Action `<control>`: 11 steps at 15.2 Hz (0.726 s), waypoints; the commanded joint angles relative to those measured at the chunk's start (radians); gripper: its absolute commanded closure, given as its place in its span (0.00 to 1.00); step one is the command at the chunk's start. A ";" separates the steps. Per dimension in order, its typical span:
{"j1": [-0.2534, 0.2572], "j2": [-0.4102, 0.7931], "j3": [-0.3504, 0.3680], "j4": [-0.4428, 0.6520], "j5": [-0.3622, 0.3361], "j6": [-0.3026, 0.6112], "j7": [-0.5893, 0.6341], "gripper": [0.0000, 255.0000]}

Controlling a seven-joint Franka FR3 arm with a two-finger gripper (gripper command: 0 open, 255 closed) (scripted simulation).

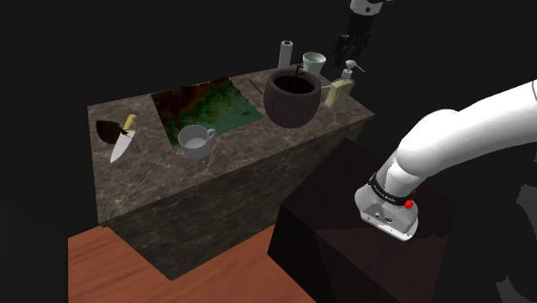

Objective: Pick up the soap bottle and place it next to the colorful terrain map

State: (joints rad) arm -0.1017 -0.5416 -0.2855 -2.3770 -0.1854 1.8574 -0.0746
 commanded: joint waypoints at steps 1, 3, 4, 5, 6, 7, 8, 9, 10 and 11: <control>-0.013 0.040 -0.030 0.011 -0.019 0.037 -0.028 0.00; -0.024 0.089 -0.063 0.031 -0.033 0.074 -0.058 0.00; -0.029 0.114 -0.080 0.043 -0.038 0.092 -0.074 0.00; -0.034 0.140 -0.096 0.055 -0.043 0.110 -0.089 0.00; -0.038 0.167 -0.112 0.069 -0.045 0.128 -0.106 0.00; -0.043 0.195 -0.128 0.083 -0.047 0.145 -0.122 0.00; -0.047 0.223 -0.144 0.099 -0.046 0.162 -0.139 0.00; -0.051 0.252 -0.160 0.116 -0.045 0.178 -0.156 0.00; -0.055 0.281 -0.176 0.133 -0.041 0.195 -0.174 0.00; -0.059 0.312 -0.192 0.152 -0.036 0.210 -0.192 0.00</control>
State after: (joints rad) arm -0.1556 -0.2622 -0.4593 -2.2355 -0.2249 2.0405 -0.2479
